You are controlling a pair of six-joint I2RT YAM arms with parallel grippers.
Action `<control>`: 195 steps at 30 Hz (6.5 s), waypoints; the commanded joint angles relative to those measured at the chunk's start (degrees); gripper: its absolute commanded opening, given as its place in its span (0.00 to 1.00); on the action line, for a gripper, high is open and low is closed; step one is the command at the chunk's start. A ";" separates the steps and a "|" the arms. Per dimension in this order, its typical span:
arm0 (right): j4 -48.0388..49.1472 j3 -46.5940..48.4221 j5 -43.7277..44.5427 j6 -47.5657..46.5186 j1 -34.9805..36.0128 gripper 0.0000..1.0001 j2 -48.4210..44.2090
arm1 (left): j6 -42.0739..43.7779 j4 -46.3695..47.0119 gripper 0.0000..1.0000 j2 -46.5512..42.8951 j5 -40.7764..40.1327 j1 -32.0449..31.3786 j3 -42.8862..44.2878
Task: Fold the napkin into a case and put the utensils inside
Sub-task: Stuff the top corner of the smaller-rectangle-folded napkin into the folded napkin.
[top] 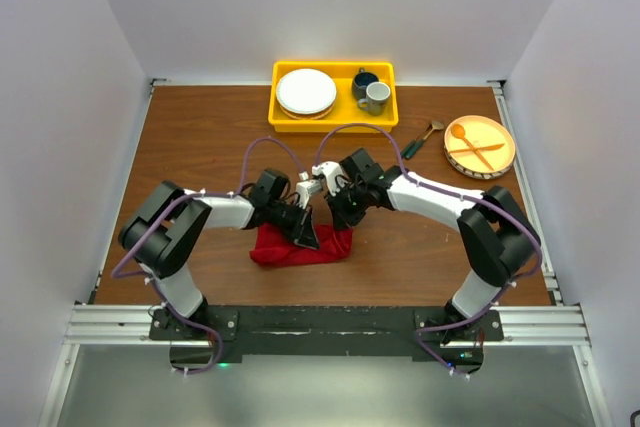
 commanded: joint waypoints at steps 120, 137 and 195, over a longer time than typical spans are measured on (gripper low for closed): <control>-0.82 2.40 1.90 -9.81 1.30 0.00 -0.20 | -17.70 -7.98 0.00 7.27 6.30 1.73 19.16; -0.73 4.86 5.06 -9.63 0.69 0.00 0.50 | -17.52 -8.23 0.00 20.02 4.29 6.91 16.09; 0.41 8.20 9.99 -18.68 -1.78 0.45 7.09 | -19.81 -3.14 0.00 28.55 6.93 9.38 20.57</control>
